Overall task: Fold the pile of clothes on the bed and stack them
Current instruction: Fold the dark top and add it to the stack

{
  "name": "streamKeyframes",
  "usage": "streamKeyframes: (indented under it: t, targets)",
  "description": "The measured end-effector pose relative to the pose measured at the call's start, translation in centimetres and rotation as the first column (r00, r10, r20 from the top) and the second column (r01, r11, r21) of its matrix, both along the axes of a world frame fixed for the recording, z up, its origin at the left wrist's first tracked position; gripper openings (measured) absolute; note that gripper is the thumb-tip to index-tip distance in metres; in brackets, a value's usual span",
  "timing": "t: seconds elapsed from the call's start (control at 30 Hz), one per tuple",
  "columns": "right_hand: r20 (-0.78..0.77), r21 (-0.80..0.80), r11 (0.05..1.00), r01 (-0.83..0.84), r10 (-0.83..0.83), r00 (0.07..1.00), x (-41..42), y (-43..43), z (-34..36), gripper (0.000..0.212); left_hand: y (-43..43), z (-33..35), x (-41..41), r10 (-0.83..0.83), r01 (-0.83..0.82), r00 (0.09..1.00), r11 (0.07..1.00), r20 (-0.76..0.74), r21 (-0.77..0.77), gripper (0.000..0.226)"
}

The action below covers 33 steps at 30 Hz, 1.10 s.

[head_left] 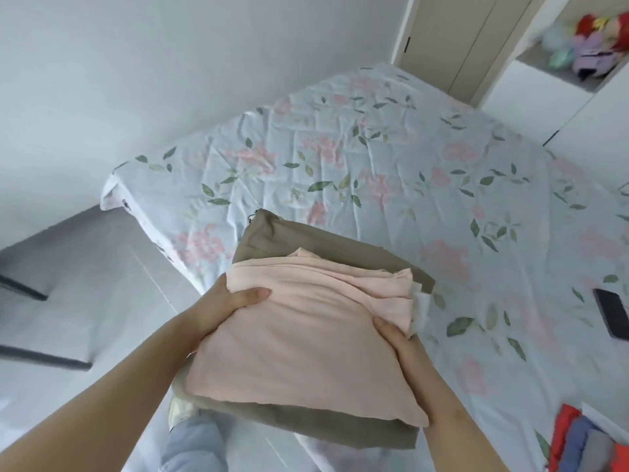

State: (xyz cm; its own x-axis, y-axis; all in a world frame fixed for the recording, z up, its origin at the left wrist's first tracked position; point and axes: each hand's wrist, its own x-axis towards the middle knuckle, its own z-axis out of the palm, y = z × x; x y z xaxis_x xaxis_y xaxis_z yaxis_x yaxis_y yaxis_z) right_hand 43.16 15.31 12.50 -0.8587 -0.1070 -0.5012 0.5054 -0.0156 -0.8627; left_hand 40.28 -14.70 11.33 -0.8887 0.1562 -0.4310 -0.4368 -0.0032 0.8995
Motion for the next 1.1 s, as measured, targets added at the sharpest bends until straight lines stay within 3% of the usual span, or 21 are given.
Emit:
streamKeyframes:
  t: [0.33,0.5,0.73,0.93,1.1]
  targets:
    - [0.065,-0.023,0.991,-0.132,0.134,0.989,-7.3,-26.1,0.8,0.05,-25.5,3.2,-2.6,0.126,-0.128,0.991,0.991,-0.041,-0.044,0.034]
    - [0.142,0.008,0.988,-0.151,0.148,0.979,-12.3,-34.7,0.4,0.061,-34.3,3.1,-6.1,0.199,-0.2,0.98,0.979,-0.023,-0.036,0.041]
    - [0.131,0.013,0.973,-0.229,0.225,0.965,-24.2,-44.3,0.1,0.052,-43.0,1.9,-14.9,0.319,-0.318,0.948,0.947,0.007,-0.041,0.06]
    - [0.161,0.022,0.952,-0.306,0.298,0.941,-34.5,-53.0,0.3,0.068,-51.2,3.0,-22.6,0.41,-0.409,0.912,0.912,0.023,-0.037,0.061]
    - [0.118,0.038,0.95,-0.311,0.305,0.945,-41.3,-61.1,-0.1,0.056,-59.0,2.7,-29.4,0.416,-0.416,0.909,0.909,0.014,-0.024,0.053]
